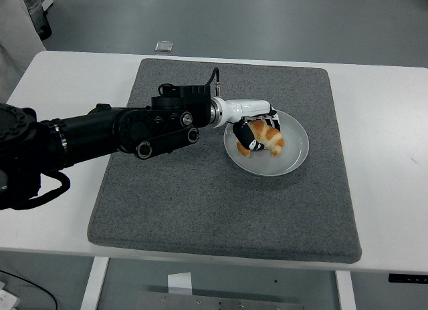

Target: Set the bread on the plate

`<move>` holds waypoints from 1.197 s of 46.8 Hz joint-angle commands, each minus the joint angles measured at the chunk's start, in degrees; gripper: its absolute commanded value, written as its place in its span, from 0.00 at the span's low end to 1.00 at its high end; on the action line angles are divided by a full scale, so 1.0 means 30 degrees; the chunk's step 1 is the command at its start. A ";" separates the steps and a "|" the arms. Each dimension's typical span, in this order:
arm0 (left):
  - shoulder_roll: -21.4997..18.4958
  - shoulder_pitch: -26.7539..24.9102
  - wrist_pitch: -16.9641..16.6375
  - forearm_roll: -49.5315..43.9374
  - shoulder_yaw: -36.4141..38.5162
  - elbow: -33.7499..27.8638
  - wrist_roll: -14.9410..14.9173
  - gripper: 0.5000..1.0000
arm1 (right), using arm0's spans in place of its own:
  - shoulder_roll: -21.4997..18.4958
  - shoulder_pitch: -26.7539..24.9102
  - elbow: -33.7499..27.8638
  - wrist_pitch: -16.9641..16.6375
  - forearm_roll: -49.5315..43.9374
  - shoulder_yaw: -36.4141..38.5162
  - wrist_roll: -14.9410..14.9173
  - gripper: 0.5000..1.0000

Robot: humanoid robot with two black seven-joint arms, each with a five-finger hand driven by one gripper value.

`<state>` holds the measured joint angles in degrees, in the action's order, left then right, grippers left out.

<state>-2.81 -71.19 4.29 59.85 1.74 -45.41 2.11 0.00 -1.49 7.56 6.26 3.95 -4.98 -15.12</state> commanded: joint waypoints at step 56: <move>-0.0702 -0.0761 0.0505 -0.0379 0.0008 -0.1153 0.0000 0.95 | 0.0000 -0.0002 0.0000 0.0022 0.0000 0.0020 0.0000 0.86</move>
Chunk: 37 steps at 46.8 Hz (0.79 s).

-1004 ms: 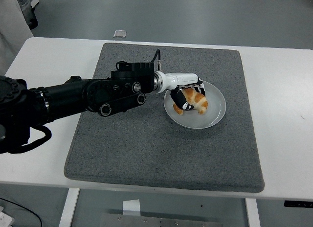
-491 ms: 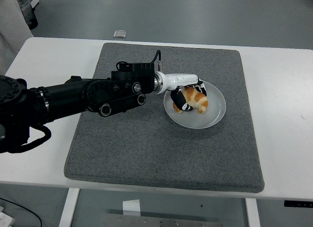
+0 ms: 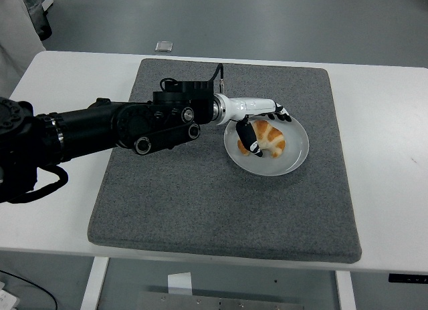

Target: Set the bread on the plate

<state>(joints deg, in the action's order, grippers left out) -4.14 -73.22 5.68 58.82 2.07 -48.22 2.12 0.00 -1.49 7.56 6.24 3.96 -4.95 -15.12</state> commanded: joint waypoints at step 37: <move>-0.3598 -0.0319 0.0010 -1.0670 -0.2654 -0.0654 -0.0004 0.99 | 0.0000 0.0000 0.0000 0.0000 0.0000 0.0010 0.0000 0.86</move>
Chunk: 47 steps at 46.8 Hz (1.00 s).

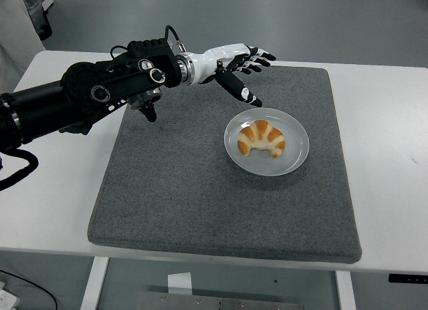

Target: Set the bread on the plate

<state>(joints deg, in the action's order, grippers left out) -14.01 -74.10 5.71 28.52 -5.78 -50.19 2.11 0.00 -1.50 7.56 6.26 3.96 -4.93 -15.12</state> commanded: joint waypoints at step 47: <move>-0.4617 0.3107 0.2812 -0.6810 -0.7186 0.2901 -0.0292 0.99 | 0.0000 0.0001 0.0000 -0.0007 0.0000 0.0002 0.0000 0.86</move>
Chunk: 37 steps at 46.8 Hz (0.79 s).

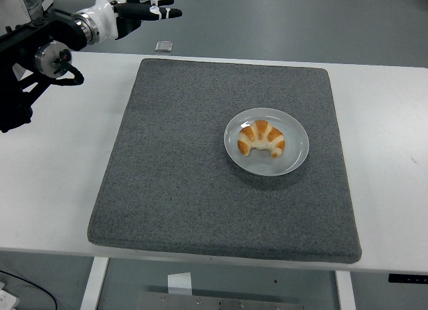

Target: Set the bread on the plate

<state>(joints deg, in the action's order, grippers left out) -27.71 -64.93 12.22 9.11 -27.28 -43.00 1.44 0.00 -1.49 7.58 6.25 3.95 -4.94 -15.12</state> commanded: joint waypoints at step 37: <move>0.0154 0.1253 0.3952 -0.5820 0.0011 0.4020 -0.1650 0.99 | 0.0000 -0.0002 -0.0006 -0.0004 0.0000 -0.0022 0.0000 0.86</move>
<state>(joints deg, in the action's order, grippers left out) -27.20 -61.56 24.03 -8.33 -27.35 -31.05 -3.51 0.00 -1.49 7.56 6.25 3.95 -4.99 -15.12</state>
